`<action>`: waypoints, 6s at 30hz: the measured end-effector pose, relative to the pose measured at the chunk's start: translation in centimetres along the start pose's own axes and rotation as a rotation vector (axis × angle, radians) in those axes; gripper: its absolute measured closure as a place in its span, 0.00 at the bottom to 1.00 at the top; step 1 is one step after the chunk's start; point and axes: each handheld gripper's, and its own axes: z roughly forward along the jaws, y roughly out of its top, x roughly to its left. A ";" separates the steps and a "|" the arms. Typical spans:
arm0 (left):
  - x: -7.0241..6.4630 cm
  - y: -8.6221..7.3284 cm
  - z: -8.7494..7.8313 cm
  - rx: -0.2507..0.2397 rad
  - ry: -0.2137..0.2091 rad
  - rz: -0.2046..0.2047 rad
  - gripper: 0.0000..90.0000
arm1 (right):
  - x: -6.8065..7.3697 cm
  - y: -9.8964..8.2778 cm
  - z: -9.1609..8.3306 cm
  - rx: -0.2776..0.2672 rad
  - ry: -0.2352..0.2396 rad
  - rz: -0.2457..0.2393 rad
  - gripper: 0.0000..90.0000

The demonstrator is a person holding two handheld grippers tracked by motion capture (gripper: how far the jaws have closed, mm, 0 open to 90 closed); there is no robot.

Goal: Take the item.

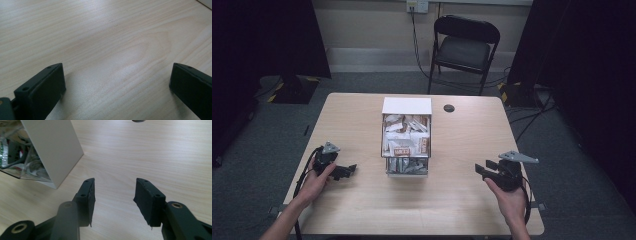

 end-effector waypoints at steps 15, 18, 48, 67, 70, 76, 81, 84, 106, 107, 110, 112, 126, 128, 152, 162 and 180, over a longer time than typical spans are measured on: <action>0.0 0.0 0.0 0.000 0.000 0.000 0.00 | 2.0 3.2 -0.9 -0.033 0.037 -0.038 0.57; 0.0 0.0 0.0 -0.002 0.000 -0.002 0.00 | 2.3 4.0 -1.1 -0.054 0.052 -0.041 0.59; 0.0 0.0 0.0 0.001 -0.001 0.000 0.00 | 7.9 10.3 -1.3 -0.157 0.244 -0.143 0.64; 0.0 0.0 0.0 0.000 0.000 0.000 0.00 | 12.4 12.2 -0.4 -0.143 0.374 -0.250 0.70; 0.0 0.0 0.0 0.000 0.000 0.000 0.00 | 12.7 12.4 -0.2 -0.145 0.384 -0.256 0.71; 0.0 0.0 0.0 0.000 0.000 0.000 0.00 | 13.9 13.0 1.0 -0.130 0.420 -0.284 0.73; 0.0 0.0 0.0 0.000 0.000 0.000 0.00 | 14.6 13.1 2.5 -0.120 0.459 -0.290 0.73; 0.0 0.0 0.0 0.000 0.000 0.000 0.00 | 14.9 13.1 2.9 -0.107 0.461 -0.301 0.73; 0.0 0.0 0.0 0.000 0.000 0.000 0.00 | 15.9 12.8 4.9 -0.040 0.516 -0.328 0.78; 0.0 0.0 0.0 0.000 0.000 0.000 0.00 | 15.9 12.8 5.0 -0.037 0.519 -0.329 0.78; 0.0 0.0 0.0 0.000 0.000 0.000 0.00 | 16.0 12.8 5.2 -0.019 0.527 -0.333 0.81; 0.0 0.0 0.0 0.000 0.000 0.000 0.00 | 16.1 12.7 5.4 -0.009 0.533 -0.336 0.83; 0.0 0.0 0.0 0.001 -0.001 0.000 0.00 | 16.1 12.5 5.4 -0.007 0.555 -0.332 0.99; 0.0 0.0 0.0 -0.001 -0.001 -0.001 0.00 | 16.1 12.5 5.5 -0.004 0.560 -0.330 1.00; 0.0 0.0 0.0 0.000 0.000 0.000 0.00 | 15.1 12.9 4.3 -0.056 0.545 -0.298 1.00; 0.0 0.0 0.0 0.000 0.000 0.000 0.00 | 14.7 13.2 3.8 -0.075 0.537 -0.291 1.00; 0.0 0.0 0.0 0.000 0.000 0.000 0.00 | 14.3 13.5 2.5 -0.111 0.527 -0.280 1.00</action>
